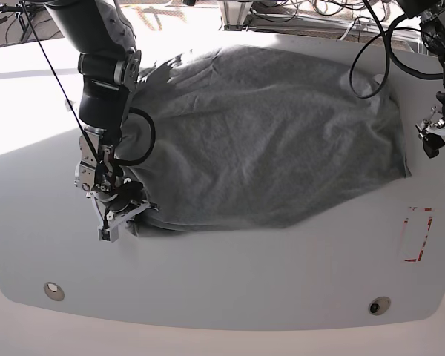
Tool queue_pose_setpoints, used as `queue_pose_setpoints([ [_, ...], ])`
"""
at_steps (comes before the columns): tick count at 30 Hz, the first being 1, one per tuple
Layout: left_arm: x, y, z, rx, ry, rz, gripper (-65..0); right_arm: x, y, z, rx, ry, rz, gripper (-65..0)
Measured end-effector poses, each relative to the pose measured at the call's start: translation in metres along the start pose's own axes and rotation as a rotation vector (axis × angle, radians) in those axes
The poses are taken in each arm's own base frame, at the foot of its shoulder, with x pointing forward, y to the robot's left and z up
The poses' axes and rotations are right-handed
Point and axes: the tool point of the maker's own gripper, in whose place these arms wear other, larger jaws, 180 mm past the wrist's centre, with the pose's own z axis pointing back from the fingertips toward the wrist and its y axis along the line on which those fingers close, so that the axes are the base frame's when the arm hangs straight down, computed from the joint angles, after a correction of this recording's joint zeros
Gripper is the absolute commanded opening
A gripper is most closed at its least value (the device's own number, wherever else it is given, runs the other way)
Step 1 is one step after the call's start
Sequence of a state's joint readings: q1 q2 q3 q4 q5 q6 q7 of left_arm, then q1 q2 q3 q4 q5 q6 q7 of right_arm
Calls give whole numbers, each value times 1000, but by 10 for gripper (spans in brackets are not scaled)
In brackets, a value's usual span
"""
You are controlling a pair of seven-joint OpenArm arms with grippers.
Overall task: Fold the T-shirt properly
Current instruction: 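Release the shirt and move the right gripper to the shirt's corner, then grasp the shirt corner with the right gripper and the opposite corner with the left, then lift the shirt with both grippers and shake it out in the air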
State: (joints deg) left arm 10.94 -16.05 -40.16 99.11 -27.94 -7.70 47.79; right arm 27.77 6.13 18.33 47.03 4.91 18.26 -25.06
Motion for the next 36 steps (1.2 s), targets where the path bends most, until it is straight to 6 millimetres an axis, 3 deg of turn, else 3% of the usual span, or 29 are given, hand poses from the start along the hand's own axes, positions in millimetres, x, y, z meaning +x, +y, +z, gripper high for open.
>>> queue_pose_setpoints([
  [6, -3, 0, -14, -13, 9, 50, -138, 1, 6, -1, 15, 11, 74, -650],
  [16, -31, -1, -46, -21, 115, 131, -138, 0, 4, 0, 11, 13, 77, -650],
  [24, -63, -23, -66, -73, 221, 136, -138, -1, 4, 0, 10, 13, 76, -650],
  [36, -68, -65, -80, -213, 214, 82, -139, -2, 6, -1, 14, 15, 74, -650],
])
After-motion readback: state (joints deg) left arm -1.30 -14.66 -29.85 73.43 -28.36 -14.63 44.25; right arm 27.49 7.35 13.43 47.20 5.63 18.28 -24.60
